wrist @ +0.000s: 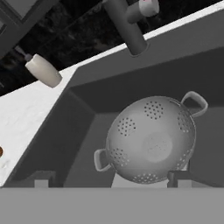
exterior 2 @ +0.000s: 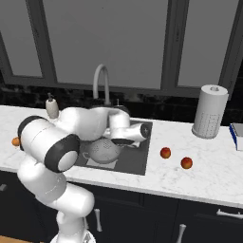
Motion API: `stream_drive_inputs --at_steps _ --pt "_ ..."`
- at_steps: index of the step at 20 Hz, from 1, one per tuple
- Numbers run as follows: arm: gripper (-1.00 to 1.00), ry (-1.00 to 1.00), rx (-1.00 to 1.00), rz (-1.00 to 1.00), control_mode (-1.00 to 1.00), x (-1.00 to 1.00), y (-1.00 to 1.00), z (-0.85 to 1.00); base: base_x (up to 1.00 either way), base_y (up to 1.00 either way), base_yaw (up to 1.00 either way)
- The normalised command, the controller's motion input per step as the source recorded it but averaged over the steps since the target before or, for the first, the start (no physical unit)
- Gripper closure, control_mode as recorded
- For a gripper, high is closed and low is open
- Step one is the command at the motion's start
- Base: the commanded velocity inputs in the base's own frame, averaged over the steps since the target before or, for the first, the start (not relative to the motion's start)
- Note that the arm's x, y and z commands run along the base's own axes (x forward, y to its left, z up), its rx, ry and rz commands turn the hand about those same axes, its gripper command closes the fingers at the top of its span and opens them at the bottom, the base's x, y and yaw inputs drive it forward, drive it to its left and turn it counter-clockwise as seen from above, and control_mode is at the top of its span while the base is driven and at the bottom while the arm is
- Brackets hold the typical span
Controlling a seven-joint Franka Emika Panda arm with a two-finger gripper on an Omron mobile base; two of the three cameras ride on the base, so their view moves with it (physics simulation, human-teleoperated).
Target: Put the colander in the sink, put the tangerine, apple, apple in the colander, and turn on the sink faucet and pour water over the colander.
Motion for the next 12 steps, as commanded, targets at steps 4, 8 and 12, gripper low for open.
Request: stream_drive_inputs --at_steps 4,8,12 --pt "-1.00 0.00 -0.13 0.01 -1.00 -0.66 0.44 1.00 0.00 0.00 0.00" --pt "-1.00 -0.08 -0.30 0.09 -1.00 -0.97 0.74 1.00 0.00 0.00 0.00" --pt "-1.00 -0.22 -0.38 0.12 -1.00 -1.00 0.85 1.00 0.00 0.00 0.00"
